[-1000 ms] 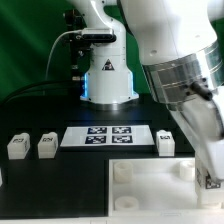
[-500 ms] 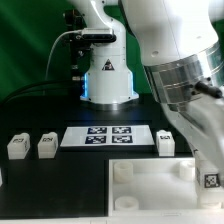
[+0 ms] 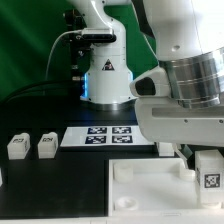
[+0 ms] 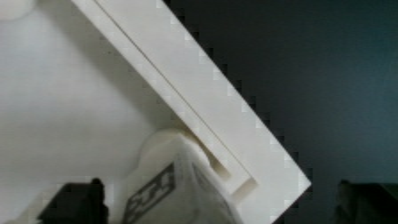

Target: Assemble one leg

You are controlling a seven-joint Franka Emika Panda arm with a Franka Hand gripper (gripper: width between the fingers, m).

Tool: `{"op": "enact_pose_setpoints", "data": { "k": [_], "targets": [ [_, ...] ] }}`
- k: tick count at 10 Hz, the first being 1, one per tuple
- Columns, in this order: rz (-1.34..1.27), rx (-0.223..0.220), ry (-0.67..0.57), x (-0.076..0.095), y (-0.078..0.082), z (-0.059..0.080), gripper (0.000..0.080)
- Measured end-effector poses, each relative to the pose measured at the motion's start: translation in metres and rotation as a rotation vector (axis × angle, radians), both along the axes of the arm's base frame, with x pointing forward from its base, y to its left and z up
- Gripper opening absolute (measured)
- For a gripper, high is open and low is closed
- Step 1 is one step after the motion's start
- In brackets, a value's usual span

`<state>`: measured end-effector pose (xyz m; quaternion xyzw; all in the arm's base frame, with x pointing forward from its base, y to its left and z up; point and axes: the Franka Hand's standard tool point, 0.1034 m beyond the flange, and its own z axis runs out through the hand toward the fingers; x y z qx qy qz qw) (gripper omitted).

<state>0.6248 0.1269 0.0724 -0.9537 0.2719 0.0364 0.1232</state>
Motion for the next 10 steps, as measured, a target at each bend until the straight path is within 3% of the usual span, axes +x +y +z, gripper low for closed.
{"op": "enact_pose_setpoints", "data": {
  "k": [2, 3, 4, 6, 7, 8, 10],
  "targets": [
    [0.377, -0.084, -0.094, 0.0051, -0.0133, -0.0004, 0.0648],
    [0.442, -0.095, -0.125, 0.0072, -0.0117, -0.0009, 0.0648],
    [0.381, -0.084, -0.112, 0.0067, -0.0102, -0.0009, 0.0648],
    [0.345, -0.083, -0.104, 0.0066, -0.0098, -0.0009, 0.0391],
    [0.237, -0.078, -0.081, 0.0066, -0.0105, -0.001, 0.0391],
    [0.171, -0.078, -0.067, 0.007, -0.0128, -0.0014, 0.0301],
    [-0.094, -0.063, -0.003, 0.008, -0.0127, 0.0001, 0.0299]
  ]
}}
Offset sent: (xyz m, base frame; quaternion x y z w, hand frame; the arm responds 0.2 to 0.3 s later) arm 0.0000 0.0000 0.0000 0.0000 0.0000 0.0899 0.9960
